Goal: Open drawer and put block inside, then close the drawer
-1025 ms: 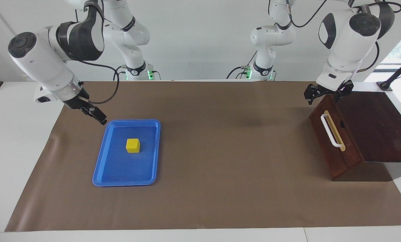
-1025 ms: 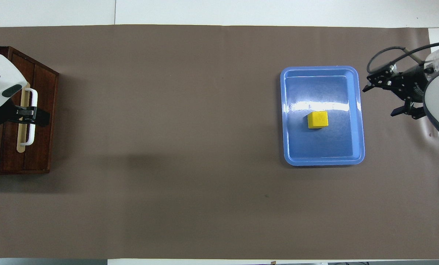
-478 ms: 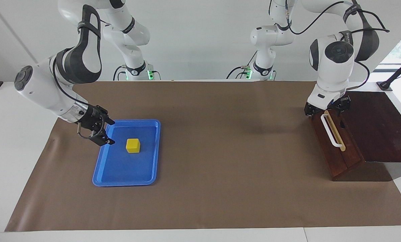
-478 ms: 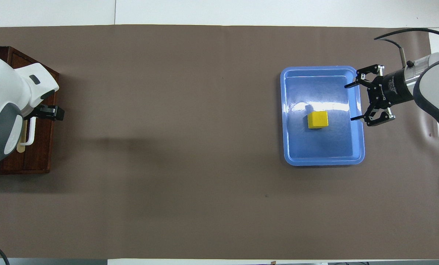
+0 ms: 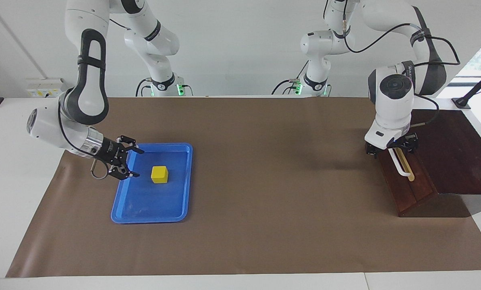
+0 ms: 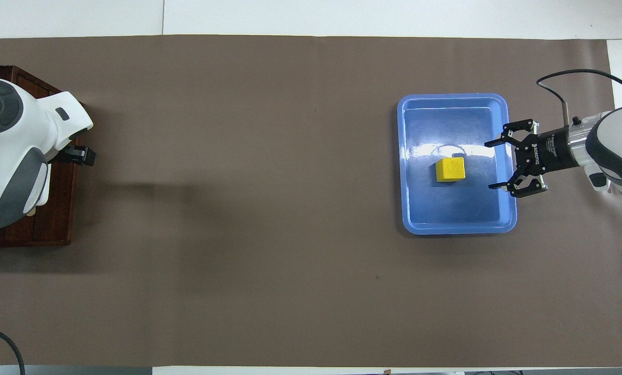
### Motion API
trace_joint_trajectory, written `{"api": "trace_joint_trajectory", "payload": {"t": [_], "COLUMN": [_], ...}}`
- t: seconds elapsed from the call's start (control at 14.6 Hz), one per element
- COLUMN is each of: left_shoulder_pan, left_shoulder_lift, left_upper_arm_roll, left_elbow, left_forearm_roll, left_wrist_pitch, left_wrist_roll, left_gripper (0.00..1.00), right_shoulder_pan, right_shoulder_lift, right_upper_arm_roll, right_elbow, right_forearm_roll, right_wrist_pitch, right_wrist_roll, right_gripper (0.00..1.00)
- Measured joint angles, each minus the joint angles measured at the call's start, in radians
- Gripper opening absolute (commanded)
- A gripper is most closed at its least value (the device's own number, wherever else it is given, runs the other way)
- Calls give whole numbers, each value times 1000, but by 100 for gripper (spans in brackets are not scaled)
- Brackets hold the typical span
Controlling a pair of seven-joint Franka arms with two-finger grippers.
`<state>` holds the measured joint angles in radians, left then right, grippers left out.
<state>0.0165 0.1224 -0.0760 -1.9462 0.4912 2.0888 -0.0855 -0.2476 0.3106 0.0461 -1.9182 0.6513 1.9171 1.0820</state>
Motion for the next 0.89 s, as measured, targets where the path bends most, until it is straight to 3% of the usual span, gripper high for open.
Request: {"api": "trace_joint_trajectory", "payload": {"t": [0.89], "left_shoulder_pan": [1], "left_shoulder_lift": [61], "left_upper_arm_roll": [-6], "left_elbow": [-29], "left_forearm_roll": [46], "left_wrist_pitch": [105], "left_wrist_roll": [-123], "left_gripper": [100], "right_shoulder_pan": [-5], "right_shoulder_lift": [70], "right_upper_arm_roll": [4], "right_elbow": [-73], "right_forearm_roll": [136], "right_wrist_pitch": [92], "right_wrist_roll": [-184], "right_gripper": [100]}}
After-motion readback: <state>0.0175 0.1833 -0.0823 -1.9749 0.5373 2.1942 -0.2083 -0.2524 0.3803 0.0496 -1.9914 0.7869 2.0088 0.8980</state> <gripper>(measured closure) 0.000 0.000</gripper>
